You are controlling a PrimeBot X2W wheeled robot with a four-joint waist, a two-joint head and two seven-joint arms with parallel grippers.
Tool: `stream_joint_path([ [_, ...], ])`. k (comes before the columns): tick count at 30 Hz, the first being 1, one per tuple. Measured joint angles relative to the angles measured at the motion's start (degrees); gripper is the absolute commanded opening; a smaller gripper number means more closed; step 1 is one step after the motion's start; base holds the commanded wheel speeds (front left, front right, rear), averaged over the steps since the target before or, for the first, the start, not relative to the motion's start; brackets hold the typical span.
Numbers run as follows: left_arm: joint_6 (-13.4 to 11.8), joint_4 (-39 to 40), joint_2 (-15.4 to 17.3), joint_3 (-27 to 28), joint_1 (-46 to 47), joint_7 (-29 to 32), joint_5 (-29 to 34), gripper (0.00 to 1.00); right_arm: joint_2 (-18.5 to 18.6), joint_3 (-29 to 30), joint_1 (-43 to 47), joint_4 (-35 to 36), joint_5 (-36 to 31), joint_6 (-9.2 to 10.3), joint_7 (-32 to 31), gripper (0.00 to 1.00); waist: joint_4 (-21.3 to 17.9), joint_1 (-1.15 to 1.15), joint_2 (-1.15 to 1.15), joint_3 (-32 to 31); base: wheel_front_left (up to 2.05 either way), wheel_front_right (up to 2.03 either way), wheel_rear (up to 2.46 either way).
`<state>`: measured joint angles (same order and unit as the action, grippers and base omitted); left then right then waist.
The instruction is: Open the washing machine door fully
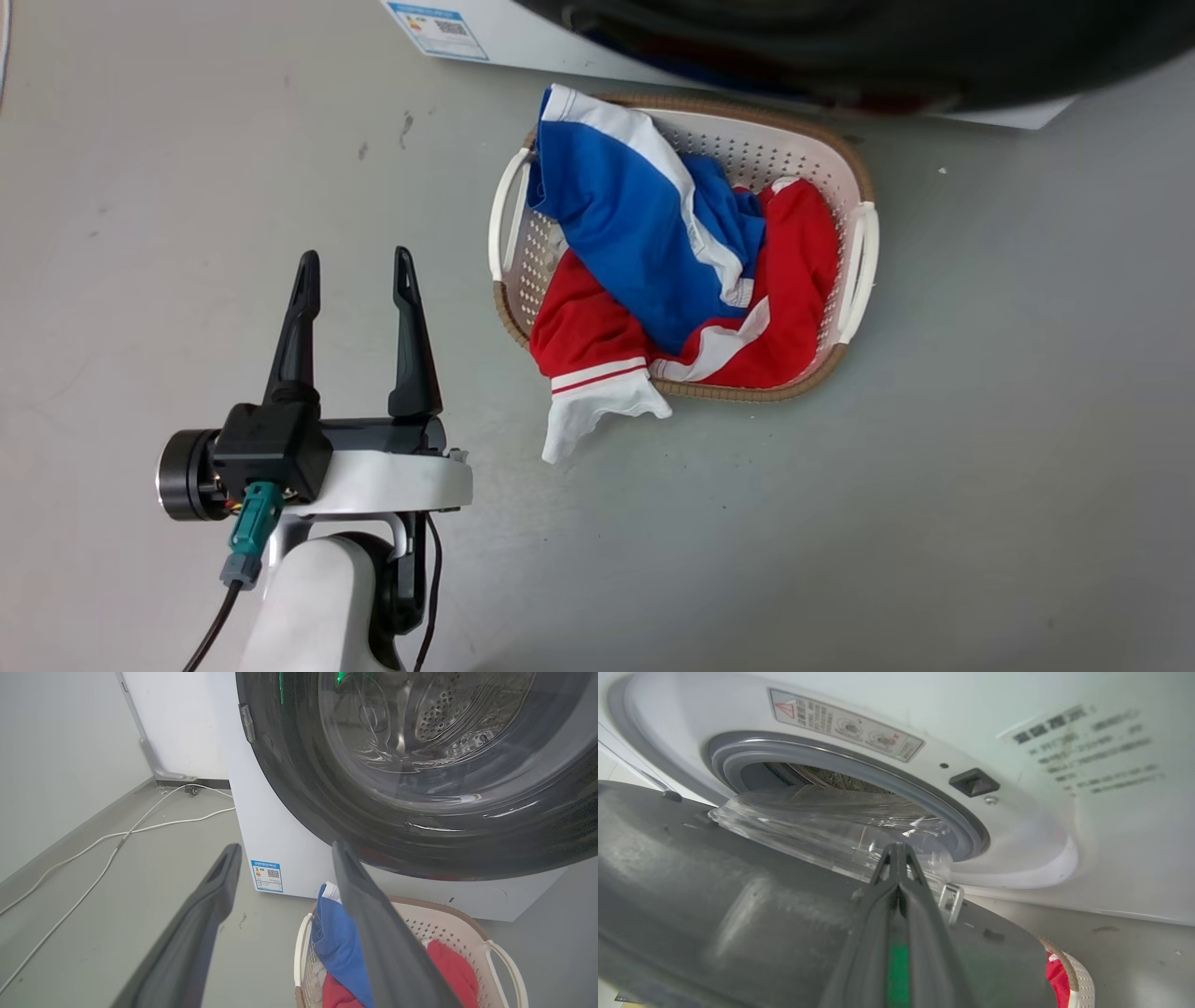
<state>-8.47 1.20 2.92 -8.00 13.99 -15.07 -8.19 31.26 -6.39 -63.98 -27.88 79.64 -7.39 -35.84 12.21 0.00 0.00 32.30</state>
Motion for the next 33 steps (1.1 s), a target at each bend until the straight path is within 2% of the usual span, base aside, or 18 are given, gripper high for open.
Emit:
stream_joint_path([
  [5, 0.7, 0.0, 0.0, 0.9, -0.6, 0.0, 0.9, 1.00, -3.2, -1.8, 7.1, 5.1, 1.7, -0.01, -1.2, 0.00, -1.5, 0.00, 0.00, -1.4, 0.00, 0.00, 0.00],
  [17, 1.8, -0.2, 0.0, 3.4, -2.2, 0.0, 2.4, 1.00, -6.7, -4.5, 22.1, 21.0, 5.6, -0.01, -1.3, 0.00, -4.4, 0.00, 0.00, -5.3, 0.00, 0.00, 0.00],
  [33, 2.0, -0.7, 0.0, 3.9, -4.7, 0.0, 3.4, 1.00, -10.9, -9.3, 39.6, 32.9, 6.9, -0.01, 3.5, 0.00, -4.5, 0.00, 0.00, -10.6, 0.00, 0.00, 0.00],
])
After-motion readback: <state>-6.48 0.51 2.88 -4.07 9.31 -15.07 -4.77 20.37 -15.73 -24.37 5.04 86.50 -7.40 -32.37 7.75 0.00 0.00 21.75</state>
